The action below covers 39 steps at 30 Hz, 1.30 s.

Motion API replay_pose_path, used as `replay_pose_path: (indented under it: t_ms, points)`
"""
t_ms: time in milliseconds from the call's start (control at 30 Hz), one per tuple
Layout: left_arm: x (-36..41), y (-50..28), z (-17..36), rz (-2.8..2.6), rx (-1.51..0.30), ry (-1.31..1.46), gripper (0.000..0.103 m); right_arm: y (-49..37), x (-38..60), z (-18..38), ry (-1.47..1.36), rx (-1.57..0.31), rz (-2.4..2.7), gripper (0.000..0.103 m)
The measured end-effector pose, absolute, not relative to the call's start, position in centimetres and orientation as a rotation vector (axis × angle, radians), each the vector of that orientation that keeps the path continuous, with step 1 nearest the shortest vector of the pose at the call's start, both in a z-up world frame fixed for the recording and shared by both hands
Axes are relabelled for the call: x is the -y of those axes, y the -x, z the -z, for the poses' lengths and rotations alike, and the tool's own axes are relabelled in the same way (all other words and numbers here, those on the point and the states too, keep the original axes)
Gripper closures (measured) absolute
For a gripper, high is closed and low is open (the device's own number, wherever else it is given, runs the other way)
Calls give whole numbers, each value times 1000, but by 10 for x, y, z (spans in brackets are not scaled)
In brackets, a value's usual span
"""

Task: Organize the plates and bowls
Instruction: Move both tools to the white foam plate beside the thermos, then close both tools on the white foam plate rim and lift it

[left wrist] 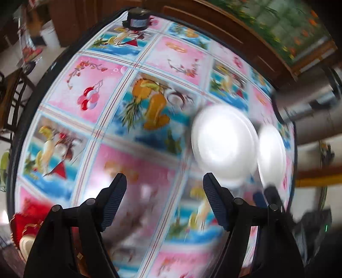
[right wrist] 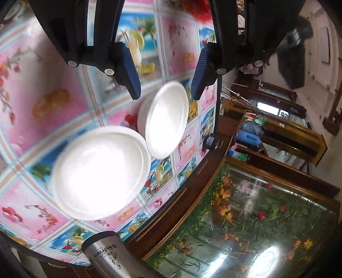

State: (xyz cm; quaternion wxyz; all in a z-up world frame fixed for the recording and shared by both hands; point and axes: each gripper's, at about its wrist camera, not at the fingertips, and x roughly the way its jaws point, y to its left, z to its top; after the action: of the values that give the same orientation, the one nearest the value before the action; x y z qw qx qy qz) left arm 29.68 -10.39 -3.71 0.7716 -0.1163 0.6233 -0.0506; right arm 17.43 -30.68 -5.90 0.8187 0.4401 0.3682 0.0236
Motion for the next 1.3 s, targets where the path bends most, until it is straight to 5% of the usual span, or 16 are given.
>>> replay_pose_path:
  t_ms: [567, 667, 733, 800, 833, 1300]
  points:
    - [145, -334, 79, 151, -1283, 297, 30, -216, 314, 100, -966, -800, -21, 52]
    - [147, -332, 74, 154, -1263, 263, 44, -217, 312, 102, -945, -807, -8, 57]
    - [150, -331, 73, 148, -1258, 217, 58, -217, 311, 103, -925, -810, 5, 79]
    - [155, -332, 76, 149, -1261, 184, 86, -217, 311, 104, -915, -816, 11, 87]
    - [155, -331, 77, 155, -1264, 178, 89, -216, 311, 104, -916, -815, 11, 92]
    - [142, -308, 56, 195, -1239, 145, 91, -199, 307, 94, -939, -794, -21, 96]
